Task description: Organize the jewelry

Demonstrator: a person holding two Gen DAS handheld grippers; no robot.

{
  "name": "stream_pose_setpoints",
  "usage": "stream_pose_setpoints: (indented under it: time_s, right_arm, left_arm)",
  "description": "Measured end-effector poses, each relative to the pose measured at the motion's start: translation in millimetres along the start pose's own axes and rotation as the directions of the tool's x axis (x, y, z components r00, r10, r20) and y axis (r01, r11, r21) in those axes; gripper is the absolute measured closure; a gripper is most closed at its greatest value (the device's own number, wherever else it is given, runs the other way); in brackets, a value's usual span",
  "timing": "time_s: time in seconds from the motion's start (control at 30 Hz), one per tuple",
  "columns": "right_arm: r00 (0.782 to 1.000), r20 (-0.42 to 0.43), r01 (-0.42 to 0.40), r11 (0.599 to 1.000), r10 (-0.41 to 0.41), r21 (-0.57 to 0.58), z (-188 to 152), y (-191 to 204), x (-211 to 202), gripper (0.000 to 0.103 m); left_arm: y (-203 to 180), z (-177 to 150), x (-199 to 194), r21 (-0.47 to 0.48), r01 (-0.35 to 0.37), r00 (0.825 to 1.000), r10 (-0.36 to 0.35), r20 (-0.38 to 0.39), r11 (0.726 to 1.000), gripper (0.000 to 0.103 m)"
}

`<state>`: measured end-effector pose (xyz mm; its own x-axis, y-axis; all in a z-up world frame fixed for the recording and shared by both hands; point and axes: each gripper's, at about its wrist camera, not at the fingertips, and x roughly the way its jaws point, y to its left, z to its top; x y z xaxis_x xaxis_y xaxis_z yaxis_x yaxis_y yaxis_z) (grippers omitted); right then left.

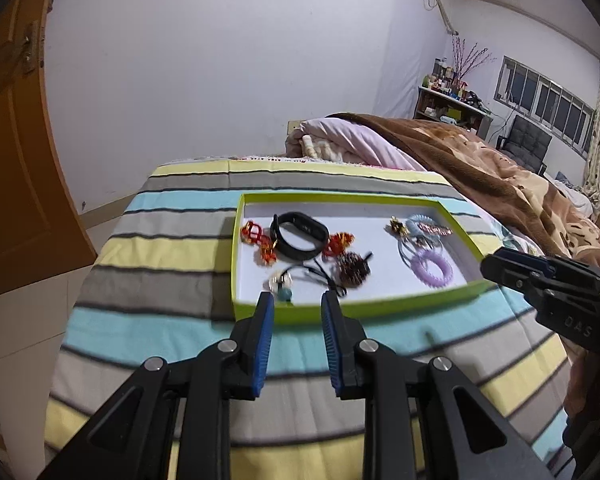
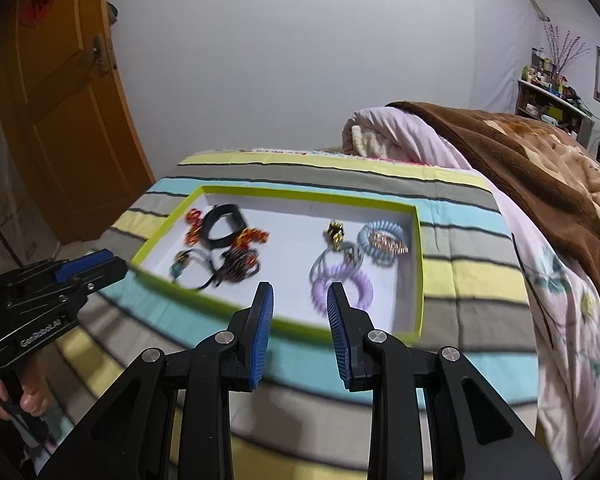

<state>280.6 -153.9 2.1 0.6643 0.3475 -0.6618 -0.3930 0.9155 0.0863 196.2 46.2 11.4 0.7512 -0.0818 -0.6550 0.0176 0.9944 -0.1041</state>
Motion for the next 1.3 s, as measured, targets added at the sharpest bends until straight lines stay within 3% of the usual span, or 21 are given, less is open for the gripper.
stream_pose_setpoints:
  time_s: [0.6, 1.0, 1.3]
  right_arm:
    - [0.993, 0.095, 0.065, 0.998, -0.065, -0.001, -73.1, 25.9, -82.5, 0.074]
    - [0.988, 0.119, 0.1, 0.995, -0.099, 0.001, -108.2, 34.2, -106.7, 0.074]
    - [0.988, 0.115, 0.104, 0.994, -0.102, -0.012, -115.4, 37.6, -107.1, 0.074]
  left_arm:
    - [-33.6, -59.5, -64.2, 0.046, -0.018, 0.998, 0.015, 0.057, 0.999, 0.078]
    - [-43.1, -87.6, -84.0, 0.038, 0.0, 0.997, -0.002, 0.074, 0.999, 0.078]
    - [-44.3, -93.0, -82.8, 0.036, -0.013, 0.998, 0.011, 0.065, 0.999, 0.078]
